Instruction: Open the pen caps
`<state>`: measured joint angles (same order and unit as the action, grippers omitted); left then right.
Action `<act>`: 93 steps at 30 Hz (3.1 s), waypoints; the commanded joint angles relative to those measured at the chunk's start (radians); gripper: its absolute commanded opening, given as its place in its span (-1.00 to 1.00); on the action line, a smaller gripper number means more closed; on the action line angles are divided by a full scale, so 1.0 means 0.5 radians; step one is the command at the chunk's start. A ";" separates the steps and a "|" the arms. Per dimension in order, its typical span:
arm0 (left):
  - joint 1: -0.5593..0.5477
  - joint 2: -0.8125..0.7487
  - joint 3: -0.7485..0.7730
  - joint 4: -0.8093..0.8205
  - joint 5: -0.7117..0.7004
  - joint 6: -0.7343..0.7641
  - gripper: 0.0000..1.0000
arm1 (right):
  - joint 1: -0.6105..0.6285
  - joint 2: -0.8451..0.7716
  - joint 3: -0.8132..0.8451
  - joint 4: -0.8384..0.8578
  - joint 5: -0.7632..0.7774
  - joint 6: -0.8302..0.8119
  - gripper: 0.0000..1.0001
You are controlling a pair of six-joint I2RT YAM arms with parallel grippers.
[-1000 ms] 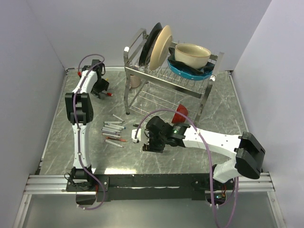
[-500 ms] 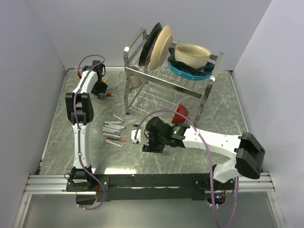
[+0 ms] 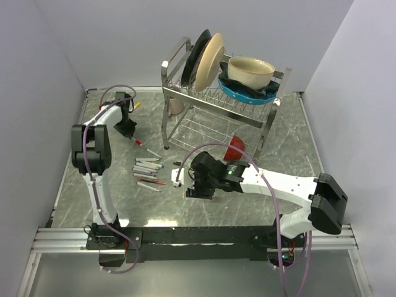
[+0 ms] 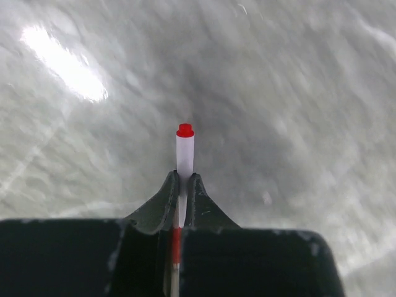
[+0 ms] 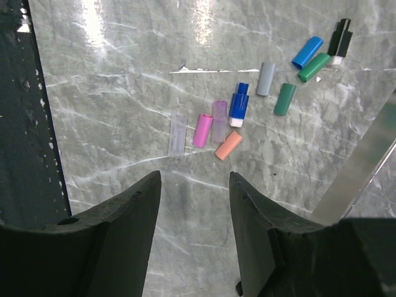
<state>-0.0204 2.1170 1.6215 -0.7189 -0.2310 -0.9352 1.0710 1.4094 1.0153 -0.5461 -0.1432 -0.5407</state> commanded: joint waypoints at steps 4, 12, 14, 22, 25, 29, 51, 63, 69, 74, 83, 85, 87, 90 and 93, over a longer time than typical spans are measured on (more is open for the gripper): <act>0.019 -0.803 -0.737 1.055 0.647 0.167 -0.99 | 0.009 -0.183 -0.009 0.077 -0.094 -0.032 0.11; -0.063 -1.947 -1.772 1.968 1.229 -0.059 -0.99 | -0.175 -0.447 -0.095 0.318 -0.400 0.176 0.18; -0.152 -2.299 -2.085 2.072 1.198 -0.179 -0.99 | -0.224 -0.579 -0.162 0.405 -0.538 0.247 0.30; -0.725 -3.546 -2.996 2.190 0.674 -0.645 -0.99 | -0.418 -0.521 -0.239 0.669 -1.072 0.817 0.69; -0.882 -3.932 -3.148 2.031 0.502 -0.756 -0.98 | -0.418 -0.444 -0.288 0.776 -1.244 0.949 0.77; -0.968 -4.227 -3.243 1.956 0.468 -0.839 -0.98 | -0.418 -0.358 -0.319 0.883 -1.330 1.048 0.79; -1.673 -3.338 -3.381 2.693 -0.166 -0.826 -0.99 | -0.445 -0.196 -0.254 1.034 -1.027 1.474 0.64; -2.045 -2.903 -3.283 2.870 -0.544 -0.891 -0.99 | -0.473 -0.165 -0.248 1.037 -1.017 1.520 -0.16; -2.107 -2.869 -3.271 2.852 -0.636 -0.912 -0.99 | -0.473 -0.116 -0.217 0.985 -1.088 1.493 -0.08; -2.122 -2.936 -3.271 2.800 -0.688 -0.900 -0.99 | -0.467 -0.067 -0.196 0.954 -1.109 1.471 0.19; -2.137 -2.927 -3.274 2.818 -0.692 -0.903 -0.99 | -0.439 -0.045 -0.168 0.914 -1.115 1.434 -0.14; -2.137 -2.909 -3.277 2.821 -0.704 -0.921 -0.99 | -0.436 -0.054 -0.174 0.920 -1.134 1.422 -0.60; -2.134 -2.930 -3.268 2.724 -0.740 -0.943 -0.99 | -0.433 -0.039 -0.156 0.872 -1.168 1.388 -1.00; -2.134 -3.095 -3.124 2.016 -1.031 -1.108 -0.99 | -0.412 0.010 -0.101 0.761 -1.198 1.284 -1.00; -2.122 -3.312 -2.943 1.196 -1.479 -1.448 -0.99 | -0.366 0.096 -0.024 0.614 -1.201 1.174 -1.00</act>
<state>-1.0992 0.5724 0.0677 0.4408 -0.6323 -1.4681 0.8497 1.4277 0.9180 -0.1619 -0.6800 0.1543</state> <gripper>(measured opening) 0.041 0.131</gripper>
